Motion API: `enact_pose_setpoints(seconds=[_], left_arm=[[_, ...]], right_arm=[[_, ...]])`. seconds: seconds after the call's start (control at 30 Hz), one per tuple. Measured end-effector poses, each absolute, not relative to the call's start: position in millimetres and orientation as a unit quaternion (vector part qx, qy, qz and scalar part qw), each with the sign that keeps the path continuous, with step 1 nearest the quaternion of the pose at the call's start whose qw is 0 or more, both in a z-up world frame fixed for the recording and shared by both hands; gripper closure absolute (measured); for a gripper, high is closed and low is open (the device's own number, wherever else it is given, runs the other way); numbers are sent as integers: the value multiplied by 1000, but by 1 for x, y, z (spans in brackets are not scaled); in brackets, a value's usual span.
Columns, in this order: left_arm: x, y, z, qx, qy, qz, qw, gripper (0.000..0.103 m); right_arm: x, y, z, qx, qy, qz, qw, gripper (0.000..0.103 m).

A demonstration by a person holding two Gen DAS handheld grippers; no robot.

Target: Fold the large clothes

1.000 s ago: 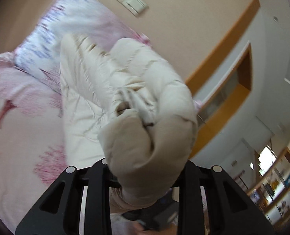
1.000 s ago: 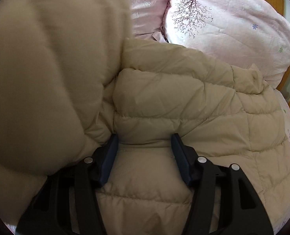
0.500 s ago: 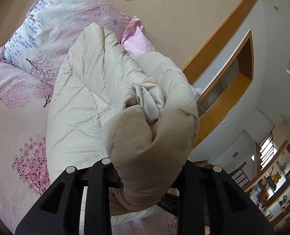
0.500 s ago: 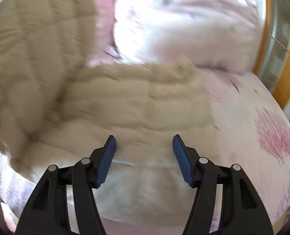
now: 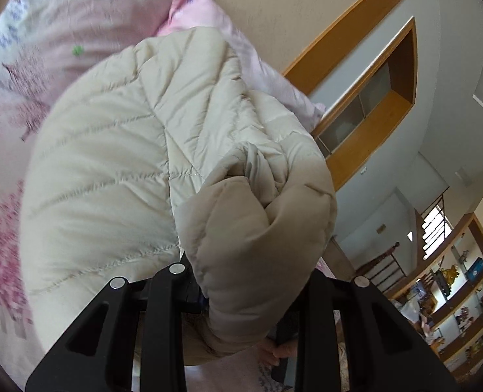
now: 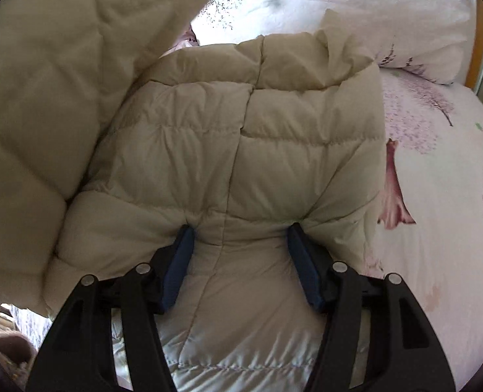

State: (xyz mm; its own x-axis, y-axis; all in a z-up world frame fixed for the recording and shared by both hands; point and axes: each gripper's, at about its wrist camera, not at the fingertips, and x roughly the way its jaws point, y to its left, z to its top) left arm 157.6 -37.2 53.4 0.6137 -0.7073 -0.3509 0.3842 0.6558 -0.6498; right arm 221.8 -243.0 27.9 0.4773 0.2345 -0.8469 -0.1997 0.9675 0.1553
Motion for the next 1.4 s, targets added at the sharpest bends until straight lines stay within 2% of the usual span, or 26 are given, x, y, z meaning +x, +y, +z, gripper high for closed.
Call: enact_pose_setpoints(seconds=[0.3, 0.43, 0.57, 0.6, 0.63, 0.67, 0.73, 0.83, 0.97, 1.03, 1.1, 1.17, 1.23, 1.4], left_arm=[[175, -69, 23, -252, 358, -324, 839, 76], [175, -72, 24, -234, 357, -317, 847, 76], [170, -75, 27, -226, 357, -315, 850, 76], [170, -77, 27, -223, 356, -314, 851, 76], [171, -79, 28, -218, 356, -313, 853, 76], [170, -84, 29, -210, 355, -313, 856, 76], [168, -93, 29, -189, 352, -312, 862, 75], [165, -110, 32, -157, 350, -317, 867, 75], [163, -136, 25, -89, 355, -316, 875, 74], [159, -152, 18, -29, 354, -300, 885, 69], [154, -162, 15, 11, 348, -289, 892, 64], [152, -167, 13, 27, 346, -287, 893, 58], [151, -169, 13, 32, 344, -291, 892, 48], [146, -181, 11, 63, 333, -290, 895, 37]], right_arm=[[203, -300, 49, 72, 450, 144, 878, 43], [180, -358, 66, 133, 427, 99, 889, 43], [177, -388, 55, 211, 449, 126, 859, 44], [178, -390, 51, 221, 457, 132, 851, 47], [177, -391, 41, 231, 472, 138, 840, 58], [182, -390, 35, 237, 483, 143, 831, 74], [190, -384, 24, 261, 496, 162, 812, 90], [184, -364, 27, 259, 496, 162, 813, 94], [202, -354, 26, 248, 501, 164, 813, 95], [207, -353, 25, 239, 506, 157, 814, 93], [204, -359, 31, 227, 504, 138, 822, 84], [195, -372, 45, 204, 482, 83, 848, 68], [188, -385, 60, 196, 455, 40, 868, 67], [171, -397, 99, 227, 396, 63, 888, 66]])
